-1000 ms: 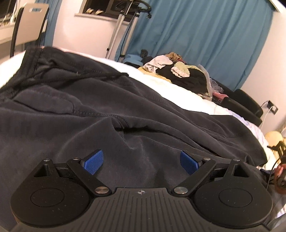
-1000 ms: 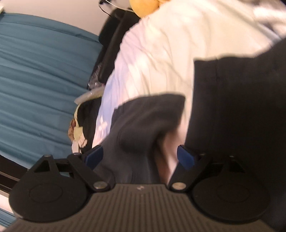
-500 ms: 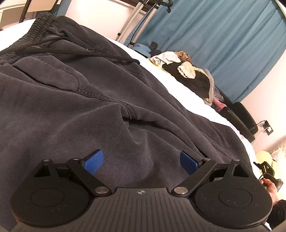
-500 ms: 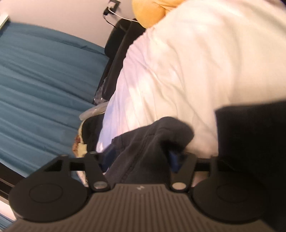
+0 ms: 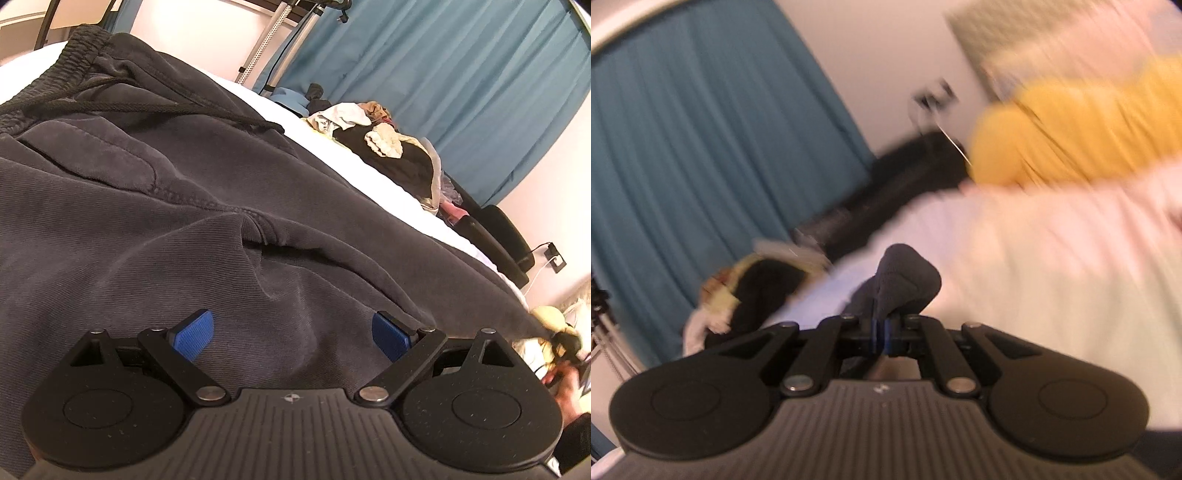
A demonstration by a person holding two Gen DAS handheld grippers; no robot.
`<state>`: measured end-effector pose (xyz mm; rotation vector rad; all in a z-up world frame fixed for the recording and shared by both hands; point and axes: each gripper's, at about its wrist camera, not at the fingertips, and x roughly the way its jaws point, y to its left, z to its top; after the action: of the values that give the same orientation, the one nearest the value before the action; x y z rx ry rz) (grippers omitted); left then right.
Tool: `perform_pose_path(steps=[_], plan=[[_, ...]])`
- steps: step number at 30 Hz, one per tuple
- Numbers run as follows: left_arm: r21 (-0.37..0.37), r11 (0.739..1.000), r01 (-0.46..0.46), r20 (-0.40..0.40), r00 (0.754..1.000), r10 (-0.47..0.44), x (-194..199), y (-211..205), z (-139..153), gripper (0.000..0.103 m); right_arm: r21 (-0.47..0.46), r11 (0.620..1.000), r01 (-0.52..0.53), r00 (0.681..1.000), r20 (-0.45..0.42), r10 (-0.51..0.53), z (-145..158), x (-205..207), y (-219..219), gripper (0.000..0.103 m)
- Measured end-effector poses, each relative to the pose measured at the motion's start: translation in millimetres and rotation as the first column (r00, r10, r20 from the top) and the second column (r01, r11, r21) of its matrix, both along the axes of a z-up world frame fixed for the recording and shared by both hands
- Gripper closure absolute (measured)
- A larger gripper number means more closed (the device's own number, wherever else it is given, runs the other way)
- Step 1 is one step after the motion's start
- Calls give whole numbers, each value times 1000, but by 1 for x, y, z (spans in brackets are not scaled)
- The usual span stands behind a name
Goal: Fold clothes
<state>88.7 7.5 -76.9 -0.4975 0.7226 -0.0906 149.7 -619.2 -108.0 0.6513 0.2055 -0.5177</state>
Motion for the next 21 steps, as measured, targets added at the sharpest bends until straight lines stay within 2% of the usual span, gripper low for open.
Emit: perform_pose_path(steps=[2, 5, 8, 12, 13, 14, 15, 17, 19, 21], plan=[[-1, 1000, 0, 1, 1000, 0, 0, 0, 0, 9, 50, 999, -10, 991, -135, 16, -23, 8, -11, 98], [-1, 1000, -2, 3, 1000, 2, 1, 0, 0, 9, 122, 992, -20, 990, -136, 37, -41, 1, -23, 97], [17, 1000, -1, 10, 1000, 0, 2, 1, 4, 9, 83, 996, -37, 987, -151, 50, -40, 3, -20, 94], [153, 988, 23, 60, 998, -32, 4, -10, 13, 9, -4, 997, -79, 974, -212, 76, -31, 8, -9, 89], [176, 984, 28, 76, 996, -42, 3, -13, 14, 9, -19, 996, -84, 972, -221, 77, -29, 10, -9, 80], [198, 980, 34, 93, 994, -53, 2, -17, 15, 9, -20, 997, -69, 972, -228, 63, -27, 10, -8, 63], [220, 975, 39, 109, 992, -64, 1, -20, 16, 9, -22, 998, -55, 971, -235, 49, -26, 9, -8, 56], [263, 964, 47, 140, 986, -86, 0, -26, 18, 9, -11, 999, -36, 974, -222, 32, -20, -3, -8, 55], [258, 965, 54, 146, 985, -94, -3, -26, 19, 9, 16, 999, -32, 978, -203, 35, -12, -15, -5, 55], [252, 966, 60, 151, 983, -101, -7, -26, 19, 9, 1, 998, -65, 981, -185, 64, -3, -28, 2, 55]])
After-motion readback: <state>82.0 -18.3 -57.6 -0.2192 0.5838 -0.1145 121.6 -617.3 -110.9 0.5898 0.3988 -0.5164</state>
